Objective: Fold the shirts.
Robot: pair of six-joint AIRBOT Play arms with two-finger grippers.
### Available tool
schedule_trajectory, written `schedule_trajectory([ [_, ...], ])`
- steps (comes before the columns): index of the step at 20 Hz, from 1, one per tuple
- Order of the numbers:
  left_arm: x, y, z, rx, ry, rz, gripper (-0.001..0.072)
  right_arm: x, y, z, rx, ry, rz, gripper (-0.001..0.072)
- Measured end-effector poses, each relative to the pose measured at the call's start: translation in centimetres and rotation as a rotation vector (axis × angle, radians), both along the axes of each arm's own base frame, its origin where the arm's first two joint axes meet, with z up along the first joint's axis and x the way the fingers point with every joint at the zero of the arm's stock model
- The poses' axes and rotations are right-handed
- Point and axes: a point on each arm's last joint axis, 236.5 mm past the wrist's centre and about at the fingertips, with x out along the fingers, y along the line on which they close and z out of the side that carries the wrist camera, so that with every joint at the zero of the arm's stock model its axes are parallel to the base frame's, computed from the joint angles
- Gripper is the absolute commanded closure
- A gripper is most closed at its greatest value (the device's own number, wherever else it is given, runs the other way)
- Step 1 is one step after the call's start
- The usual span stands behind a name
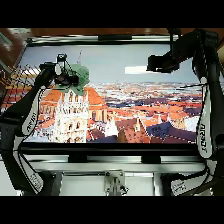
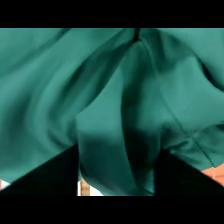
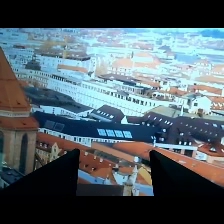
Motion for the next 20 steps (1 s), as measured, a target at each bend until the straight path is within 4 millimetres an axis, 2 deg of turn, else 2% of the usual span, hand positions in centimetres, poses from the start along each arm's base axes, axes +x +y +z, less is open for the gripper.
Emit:
schedule_trajectory([
  [2, 0.6, -0.4, 0.8, -0.020, -0.021, 0.002, 0.0675, 0.1, -0.1, 0.0, -0.002, -0.002, -0.001, 0.0167],
  [3, 1.0, -0.8, 2.0, -0.034, -0.044, 0.000, 0.0676, 0.0, -0.1, 0.0, -0.003, -0.001, -0.001, 0.0168],
  [4, 1.4, -1.3, 4.1, -0.046, -0.080, -0.011, 0.0676, 0.0, -0.1, 0.0, -0.005, 0.000, 0.000, 0.0168],
  [6, 1.9, -2.7, 9.7, -0.059, -0.183, -0.065, 0.0676, -0.1, -0.5, 0.4, -0.022, -0.011, -0.003, 0.0168],
  [8, 1.0, -4.9, 17.1, -0.068, -0.308, -0.139, 0.0676, -0.4, -1.2, 1.8, -0.048, -0.043, -0.013, 0.0168],
  [10, -1.5, -7.4, 24.9, -0.078, -0.433, -0.213, 0.0676, -1.1, -2.2, 4.5, -0.078, -0.103, -0.028, 0.0167],
  [12, -5.4, -10.3, 32.0, -0.107, -0.547, -0.292, 0.0676, -2.5, -3.6, 8.7, -0.116, -0.194, -0.052, 0.0168],
  [13, -7.8, -11.9, 34.7, -0.127, -0.586, -0.335, 0.0676, -3.4, -4.5, 10.9, -0.138, -0.245, -0.071, 0.0167],
  [14, -10.0, -13.3, 36.4, -0.146, -0.605, -0.375, 0.0675, -4.6, -5.5, 13.5, -0.164, -0.303, -0.094, 0.0168],
  [16, -14.5, -16.7, 37.9, -0.192, -0.597, -0.469, 0.0675, -7.3, -7.5, 18.3, -0.203, -0.414, -0.154, 0.0167],
  [17, -16.5, -18.6, 37.6, -0.217, -0.571, -0.519, 0.0675, -8.7, -8.4, 20.4, -0.218, -0.465, -0.180, 0.0167],
  [19, -20.1, -22.6, 35.2, -0.258, -0.487, -0.615, 0.0674, -11.6, -9.9, 23.8, -0.240, -0.544, -0.228, 0.0167],
  [20, -21.6, -24.7, 33.4, -0.281, -0.436, -0.650, 0.0612, -13.0, -10.6, 25.0, -0.249, -0.570, -0.246, 0.0167],
])
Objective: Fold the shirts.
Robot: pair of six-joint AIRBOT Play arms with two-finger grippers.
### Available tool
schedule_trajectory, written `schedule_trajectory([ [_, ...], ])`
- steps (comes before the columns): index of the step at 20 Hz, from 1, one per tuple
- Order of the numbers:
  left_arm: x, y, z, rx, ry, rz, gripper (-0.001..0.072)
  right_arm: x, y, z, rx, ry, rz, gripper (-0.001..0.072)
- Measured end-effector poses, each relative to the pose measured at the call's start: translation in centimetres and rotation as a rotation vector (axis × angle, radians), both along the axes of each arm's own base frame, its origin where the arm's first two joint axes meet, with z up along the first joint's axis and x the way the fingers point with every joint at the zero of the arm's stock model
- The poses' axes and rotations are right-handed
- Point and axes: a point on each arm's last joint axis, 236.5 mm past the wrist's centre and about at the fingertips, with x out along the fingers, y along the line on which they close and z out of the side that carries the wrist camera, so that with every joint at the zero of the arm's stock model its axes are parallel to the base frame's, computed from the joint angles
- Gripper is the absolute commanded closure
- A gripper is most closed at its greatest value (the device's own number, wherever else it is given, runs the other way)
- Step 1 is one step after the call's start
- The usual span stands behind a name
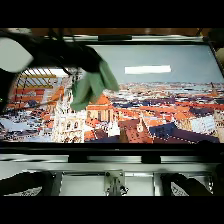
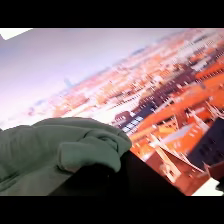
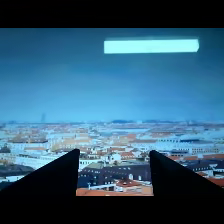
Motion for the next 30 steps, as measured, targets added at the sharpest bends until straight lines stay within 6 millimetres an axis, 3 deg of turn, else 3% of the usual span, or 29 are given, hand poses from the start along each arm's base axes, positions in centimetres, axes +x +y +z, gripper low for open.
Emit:
schedule_trajectory([
  [1, -1.3, -2.0, -2.1, 0.005, 0.045, -0.032, 0.0245, -1.1, -0.5, 0.7, -0.005, -0.013, -0.015, 0.0167],
  [2, -2.4, -3.8, -4.1, 0.010, 0.090, -0.056, 0.0005, -2.1, -0.9, 1.0, -0.008, -0.011, -0.029, 0.0167],
  [4, -4.2, -6.2, -8.0, 0.033, 0.181, -0.087, 0.0005, -3.3, -1.5, 0.4, -0.016, 0.025, -0.047, 0.0166],
  [5, -4.4, -6.3, -9.5, 0.057, 0.212, -0.083, 0.0005, -3.7, -1.6, -0.3, -0.019, 0.061, -0.055, 0.0165],
  [7, -3.9, -4.1, -12.1, 0.131, 0.283, -0.038, 0.0004, -3.9, -1.7, -2.6, -0.030, 0.163, -0.057, 0.0165],
  [8, -3.0, -2.1, -12.9, 0.165, 0.313, 0.003, 0.0004, -3.8, -1.4, -4.3, -0.036, 0.225, -0.045, 0.0165],
  [11, 0.8, 6.8, -14.7, 0.246, 0.408, 0.193, 0.0003, -3.0, 0.4, -10.3, -0.027, 0.419, 0.026, 0.0165],
  [14, 3.1, 15.3, -16.7, 0.236, 0.539, 0.374, 0.0003, -3.2, 3.1, -18.5, 0.029, 0.635, 0.115, 0.0165],
  [18, 2.5, 21.2, -22.5, 0.181, 0.724, 0.486, 0.0004, -4.7, 7.1, -27.8, 0.168, 0.830, 0.205, 0.0165],
  [20, 1.9, 21.8, -25.9, 0.151, 0.782, 0.505, 0.0004, -5.7, 8.2, -31.0, 0.222, 0.884, 0.217, 0.0165],
  [23, 2.3, 21.6, -29.7, 0.109, 0.810, 0.533, 0.0004, -6.9, 9.0, -33.7, 0.268, 0.940, 0.216, 0.0165],
  [30, 4.9, 18.8, -34.5, 0.032, 0.773, 0.548, 0.0004, -7.3, 9.6, -36.0, 0.312, 0.978, 0.206, 0.0165],
])
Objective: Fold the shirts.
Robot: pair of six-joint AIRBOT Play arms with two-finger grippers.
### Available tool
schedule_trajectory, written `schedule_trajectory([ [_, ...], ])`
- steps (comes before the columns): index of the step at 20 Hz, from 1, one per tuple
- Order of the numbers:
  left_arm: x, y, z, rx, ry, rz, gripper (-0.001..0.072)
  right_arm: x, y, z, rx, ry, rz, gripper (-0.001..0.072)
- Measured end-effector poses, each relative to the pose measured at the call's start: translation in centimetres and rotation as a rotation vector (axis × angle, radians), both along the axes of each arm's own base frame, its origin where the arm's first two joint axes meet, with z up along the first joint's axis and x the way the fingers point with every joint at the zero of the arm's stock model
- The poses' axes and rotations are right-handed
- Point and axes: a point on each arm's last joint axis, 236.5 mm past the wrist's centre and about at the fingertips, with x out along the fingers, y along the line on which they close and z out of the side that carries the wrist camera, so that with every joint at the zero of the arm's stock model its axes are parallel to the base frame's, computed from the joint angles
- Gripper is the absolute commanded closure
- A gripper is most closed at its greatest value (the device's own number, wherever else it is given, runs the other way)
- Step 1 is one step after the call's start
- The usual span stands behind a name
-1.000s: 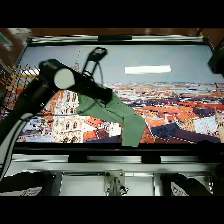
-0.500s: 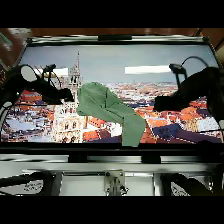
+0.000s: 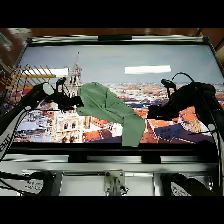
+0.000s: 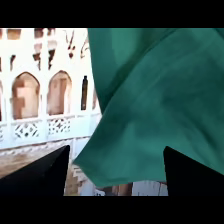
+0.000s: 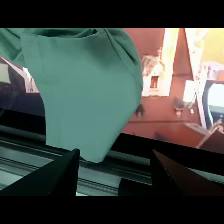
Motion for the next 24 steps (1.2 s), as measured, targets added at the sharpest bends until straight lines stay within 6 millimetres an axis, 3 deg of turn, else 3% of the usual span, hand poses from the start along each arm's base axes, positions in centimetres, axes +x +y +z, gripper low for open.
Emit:
schedule_trajectory([
  [2, 0.2, -0.7, -0.7, -0.004, -0.006, -0.001, 0.0010, -0.1, 0.1, -1.1, 0.000, 0.036, 0.000, 0.0165],
  [3, 0.3, -0.9, -1.0, -0.004, -0.006, -0.002, 0.0099, -0.1, 0.2, -1.7, 0.002, 0.056, 0.000, 0.0165],
  [5, 0.4, -1.1, -1.4, -0.006, -0.009, 0.000, 0.0529, -0.2, 0.7, -2.9, 0.023, 0.100, 0.006, 0.0164],
  [6, 0.3, -1.2, -1.5, -0.005, -0.005, -0.002, 0.0613, -0.3, 1.1, -3.5, 0.035, 0.123, 0.009, 0.0153],
  [7, 0.5, -1.3, -1.4, -0.009, -0.010, -0.001, 0.0661, -0.3, 1.3, -4.1, 0.045, 0.143, 0.014, 0.0060],
  [11, 1.0, -1.6, -0.6, -0.007, -0.037, -0.029, 0.0674, -1.6, 1.9, -6.5, 0.068, 0.259, 0.047, 0.0056],
  [16, 1.9, -1.9, 2.2, -0.009, -0.109, -0.071, 0.0674, -3.1, 3.2, -9.5, 0.077, 0.379, 0.096, 0.0071],
  [17, 1.9, -1.9, 2.7, -0.009, -0.120, -0.077, 0.0674, -3.3, 3.5, -10.0, 0.075, 0.396, 0.104, 0.0133],
  [18, 2.0, -2.0, 3.1, -0.008, -0.132, -0.084, 0.0674, -3.5, 3.9, -10.6, 0.072, 0.406, 0.116, 0.0430],
  [19, 2.1, -2.0, 3.6, -0.008, -0.145, -0.090, 0.0674, -3.6, 4.1, -10.9, 0.071, 0.411, 0.126, 0.0653],
  [22, 2.4, -2.0, 5.4, -0.006, -0.195, -0.114, 0.0675, -3.3, 4.6, -10.9, 0.071, 0.388, 0.148, 0.0649],
  [24, 2.8, -2.1, 7.6, 0.000, -0.255, -0.141, 0.0676, -2.0, 4.9, -9.1, 0.077, 0.309, 0.171, 0.0649],
])
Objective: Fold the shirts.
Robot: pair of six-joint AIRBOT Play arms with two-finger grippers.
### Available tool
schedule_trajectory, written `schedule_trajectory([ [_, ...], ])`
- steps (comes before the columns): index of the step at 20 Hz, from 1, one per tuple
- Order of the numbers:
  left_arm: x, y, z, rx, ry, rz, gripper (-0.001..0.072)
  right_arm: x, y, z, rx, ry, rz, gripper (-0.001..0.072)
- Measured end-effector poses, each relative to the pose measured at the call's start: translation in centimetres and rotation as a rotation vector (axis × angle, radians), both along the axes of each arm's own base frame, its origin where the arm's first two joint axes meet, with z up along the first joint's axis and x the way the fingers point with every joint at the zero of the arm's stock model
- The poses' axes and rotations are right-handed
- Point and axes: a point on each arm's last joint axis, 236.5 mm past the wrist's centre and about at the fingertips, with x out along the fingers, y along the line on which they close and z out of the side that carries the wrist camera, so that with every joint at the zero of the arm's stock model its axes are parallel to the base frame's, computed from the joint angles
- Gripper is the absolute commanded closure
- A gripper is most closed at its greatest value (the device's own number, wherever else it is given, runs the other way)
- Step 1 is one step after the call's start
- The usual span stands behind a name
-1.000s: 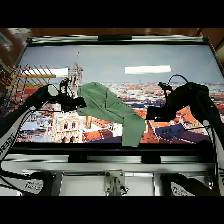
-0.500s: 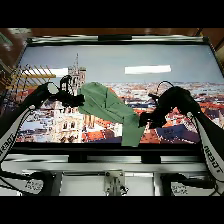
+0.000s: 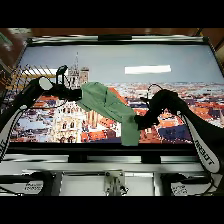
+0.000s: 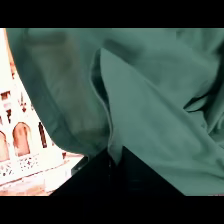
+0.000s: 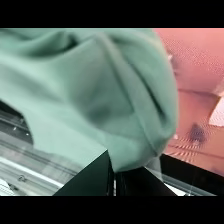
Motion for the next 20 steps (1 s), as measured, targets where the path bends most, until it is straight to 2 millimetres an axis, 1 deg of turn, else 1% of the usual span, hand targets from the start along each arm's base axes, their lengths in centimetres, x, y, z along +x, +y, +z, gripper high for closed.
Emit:
schedule_trajectory([
  [1, 0.4, 0.0, 1.7, 0.004, -0.044, -0.011, 0.0676, 1.1, 0.1, 1.5, 0.009, -0.061, 0.004, 0.0649],
  [2, 0.9, 0.2, 3.9, 0.016, -0.104, -0.025, 0.0676, 2.6, 0.1, 3.8, 0.025, -0.147, 0.004, 0.0649],
  [3, 1.4, 0.4, 6.8, 0.028, -0.178, -0.035, 0.0676, 4.1, 0.1, 6.6, 0.041, -0.238, 0.001, 0.0649],
  [4, 1.9, 0.7, 10.2, 0.037, -0.259, -0.040, 0.0675, 5.9, -0.1, 9.9, 0.055, -0.353, -0.008, 0.0649],
  [5, 2.1, 1.0, 14.4, 0.044, -0.356, -0.043, 0.0676, 7.9, -0.5, 14.4, 0.074, -0.504, -0.029, 0.0649],
  [6, 2.0, 1.2, 18.9, 0.045, -0.461, -0.043, 0.0675, 9.7, -1.1, 19.6, 0.091, -0.673, -0.059, 0.0649],
  [7, 1.4, 1.5, 24.4, 0.036, -0.586, -0.035, 0.0675, 10.9, -1.7, 25.0, 0.107, -0.845, -0.094, 0.0649],
  [8, 0.4, 1.8, 29.5, 0.020, -0.703, -0.025, 0.0675, 11.6, -2.5, 31.5, 0.130, -1.045, -0.139, 0.0649],
  [9, -1.4, 2.1, 35.0, -0.005, -0.828, -0.012, 0.0675, 11.5, -3.2, 37.5, 0.153, -1.229, -0.182, 0.0649],
  [10, -3.6, 2.3, 39.8, -0.042, -0.937, -0.001, 0.0675, 10.5, -4.1, 43.8, 0.181, -1.419, -0.229, 0.0649],
  [11, -6.3, 2.5, 44.2, -0.083, -1.040, 0.006, 0.0675, 8.8, -4.8, 49.3, 0.213, -1.580, -0.271, 0.0649],
  [12, -8.9, 2.7, 47.5, -0.115, -1.120, 0.009, 0.0675, 6.5, -5.6, 54.1, 0.246, -1.727, -0.309, 0.0649],
  [13, -11.6, 3.0, 50.2, -0.143, -1.188, 0.010, 0.0675, 4.2, -6.2, 57.7, 0.274, -1.833, -0.338, 0.0649],
  [14, -13.9, 3.2, 52.0, -0.161, -1.235, 0.007, 0.0675, 2.0, -6.6, 60.3, 0.298, -1.915, -0.360, 0.0649],
  [15, -15.8, 3.5, 53.3, -0.169, -1.271, 0.005, 0.0675, 0.2, -6.9, 62.0, 0.316, -1.965, -0.371, 0.0649],
  [16, -17.1, 3.7, 53.8, -0.166, -1.284, -0.003, 0.0675, -1.2, -7.0, 63.0, 0.328, -1.994, -0.375, 0.0649],
  [17, -18.1, 3.8, 53.8, -0.154, -1.280, -0.014, 0.0675, -2.1, -7.0, 63.3, 0.331, -2.003, -0.372, 0.0649],
  [18, -18.5, 3.8, 53.1, -0.132, -1.256, -0.025, 0.0675, -2.5, -6.9, 63.0, 0.327, -1.988, -0.359, 0.0649],
  [19, -18.5, 3.9, 52.0, -0.112, -1.219, -0.030, 0.0675, -2.5, -6.7, 62.3, 0.314, -1.958, -0.344, 0.0649],
  [20, -18.0, 3.9, 50.3, -0.084, -1.162, -0.037, 0.0675, -2.2, -6.6, 61.2, 0.290, -1.920, -0.324, 0.0649],
])
